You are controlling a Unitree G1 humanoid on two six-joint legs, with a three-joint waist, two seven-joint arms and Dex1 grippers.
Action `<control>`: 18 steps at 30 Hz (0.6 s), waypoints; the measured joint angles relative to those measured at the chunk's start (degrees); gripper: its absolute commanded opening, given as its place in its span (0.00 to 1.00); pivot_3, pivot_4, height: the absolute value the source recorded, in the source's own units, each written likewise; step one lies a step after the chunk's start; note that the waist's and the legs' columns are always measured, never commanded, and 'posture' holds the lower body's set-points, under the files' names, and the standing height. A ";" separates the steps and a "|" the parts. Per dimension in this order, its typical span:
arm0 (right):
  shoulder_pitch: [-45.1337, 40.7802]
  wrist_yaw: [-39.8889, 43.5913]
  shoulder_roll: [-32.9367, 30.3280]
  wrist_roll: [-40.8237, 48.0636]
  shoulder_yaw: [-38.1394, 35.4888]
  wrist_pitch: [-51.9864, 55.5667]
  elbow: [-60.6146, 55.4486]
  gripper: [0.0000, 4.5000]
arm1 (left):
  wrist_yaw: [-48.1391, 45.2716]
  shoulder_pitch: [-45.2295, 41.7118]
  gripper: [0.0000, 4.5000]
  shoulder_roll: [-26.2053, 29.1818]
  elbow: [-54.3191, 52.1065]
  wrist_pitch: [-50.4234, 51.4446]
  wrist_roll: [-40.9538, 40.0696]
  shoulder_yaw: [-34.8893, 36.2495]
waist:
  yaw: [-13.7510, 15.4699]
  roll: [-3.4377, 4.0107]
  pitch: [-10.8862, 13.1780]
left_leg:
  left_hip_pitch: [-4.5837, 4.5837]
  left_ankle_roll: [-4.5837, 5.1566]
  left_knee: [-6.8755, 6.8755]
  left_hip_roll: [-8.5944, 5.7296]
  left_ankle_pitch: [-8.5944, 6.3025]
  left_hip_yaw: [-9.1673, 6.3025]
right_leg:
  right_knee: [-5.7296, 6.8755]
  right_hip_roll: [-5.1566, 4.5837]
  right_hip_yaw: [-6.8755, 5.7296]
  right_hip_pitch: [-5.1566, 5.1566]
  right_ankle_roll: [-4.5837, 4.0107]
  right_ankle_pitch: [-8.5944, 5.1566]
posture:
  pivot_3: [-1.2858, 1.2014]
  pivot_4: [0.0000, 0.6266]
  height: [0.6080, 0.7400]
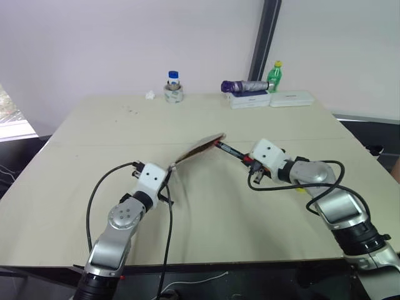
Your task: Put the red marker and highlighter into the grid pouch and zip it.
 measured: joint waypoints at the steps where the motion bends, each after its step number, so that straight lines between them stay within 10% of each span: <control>1: -0.03 0.24 0.00 -0.07 0.00 -0.29 0.00 0.08 | 0.00 0.16 0.00 -0.01 0.00 -0.06 0.04 -0.10 | 0.00 0.00 0.00 | 0.00 0.00 0.00 0.00 0.00 0.00 | 0.00 0.00 0.00 0.00 0.00 0.00 | 0.52 0.24 0.98; 18: -1.27 4.11 -3.70 -10.92 4.98 -7.73 2.69 0.08 | -1.85 1.02 0.00 3.45 -0.03 -2.97 2.72 -3.18 | -0.03 0.00 0.00 | 0.00 0.00 -0.01 -0.01 0.00 0.01 | -0.01 -0.01 0.00 -0.01 0.00 0.00 | 0.52 0.24 0.98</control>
